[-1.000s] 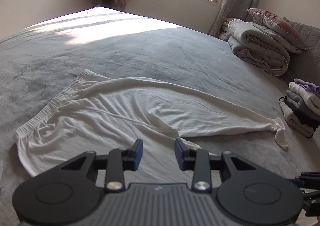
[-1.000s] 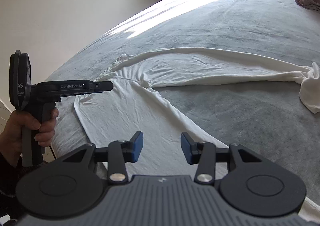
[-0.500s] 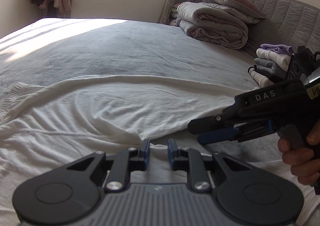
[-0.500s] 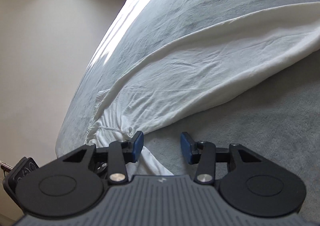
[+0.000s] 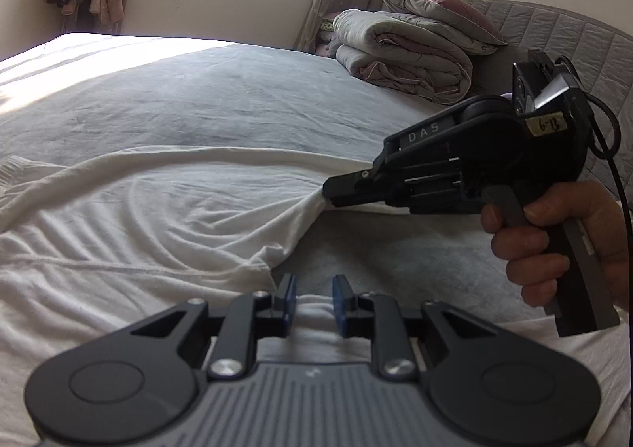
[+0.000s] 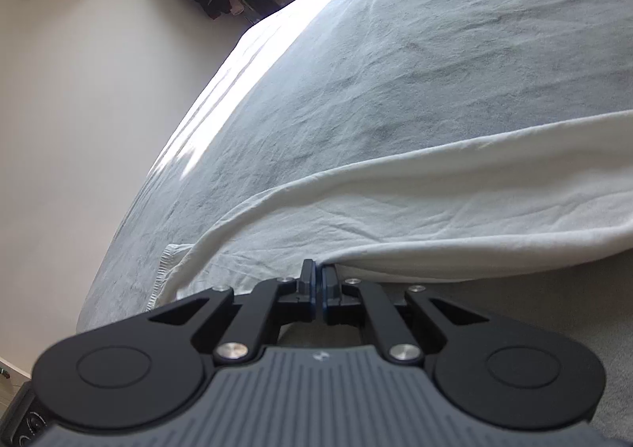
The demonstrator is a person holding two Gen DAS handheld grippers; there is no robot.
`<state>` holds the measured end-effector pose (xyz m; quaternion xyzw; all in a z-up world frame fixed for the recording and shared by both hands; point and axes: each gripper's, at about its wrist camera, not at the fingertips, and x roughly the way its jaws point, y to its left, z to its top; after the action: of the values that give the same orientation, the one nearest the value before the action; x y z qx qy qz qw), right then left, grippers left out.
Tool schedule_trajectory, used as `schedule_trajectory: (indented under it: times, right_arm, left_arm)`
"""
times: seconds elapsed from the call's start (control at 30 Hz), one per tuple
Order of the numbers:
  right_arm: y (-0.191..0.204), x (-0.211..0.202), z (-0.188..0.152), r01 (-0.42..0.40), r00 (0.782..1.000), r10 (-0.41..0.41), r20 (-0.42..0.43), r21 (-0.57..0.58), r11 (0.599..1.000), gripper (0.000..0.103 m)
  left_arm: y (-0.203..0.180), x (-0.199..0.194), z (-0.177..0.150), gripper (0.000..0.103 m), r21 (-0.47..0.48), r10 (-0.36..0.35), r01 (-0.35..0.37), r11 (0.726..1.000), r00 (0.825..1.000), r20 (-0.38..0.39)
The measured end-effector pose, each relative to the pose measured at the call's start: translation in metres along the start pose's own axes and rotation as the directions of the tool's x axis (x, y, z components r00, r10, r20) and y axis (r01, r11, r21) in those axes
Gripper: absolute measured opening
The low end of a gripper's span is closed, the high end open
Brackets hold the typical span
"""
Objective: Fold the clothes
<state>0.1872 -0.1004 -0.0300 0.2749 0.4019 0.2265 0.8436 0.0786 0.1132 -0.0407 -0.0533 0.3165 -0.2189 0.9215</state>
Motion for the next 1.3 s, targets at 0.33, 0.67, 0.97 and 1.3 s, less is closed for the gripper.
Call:
schedule_trajectory:
  times: [0.33, 0.67, 0.97, 1.3]
  right_arm:
    - [0.009, 0.012, 0.028, 0.007, 0.999, -0.006, 0.047, -0.028, 1.0, 0.003]
    - [-0.001, 0.01, 0.014, -0.028, 0.994, 0.024, -0.107, -0.035, 0.999, 0.015]
    - [-0.016, -0.018, -0.01, -0.068, 0.969, 0.053, -0.243, -0.055, 0.996, 0.016]
    - [-0.039, -0.088, -0.036, -0.06, 0.941, -0.007, -0.337, -0.189, 0.98, 0.034]
  left_arm:
    - [0.001, -0.005, 0.0, 0.022, 0.004, -0.042, 0.042, 0.999, 0.999, 0.009]
    - [-0.01, 0.001, -0.004, 0.022, 0.114, -0.038, 0.045, 0.992, 0.997, -0.068]
    - [0.0, 0.0, 0.004, 0.023, 0.051, -0.047, 0.051, 0.997, 0.995, -0.088]
    - [0.0, -0.003, 0.004, 0.026, 0.066, -0.018, 0.025, 0.997, 0.995, -0.103]
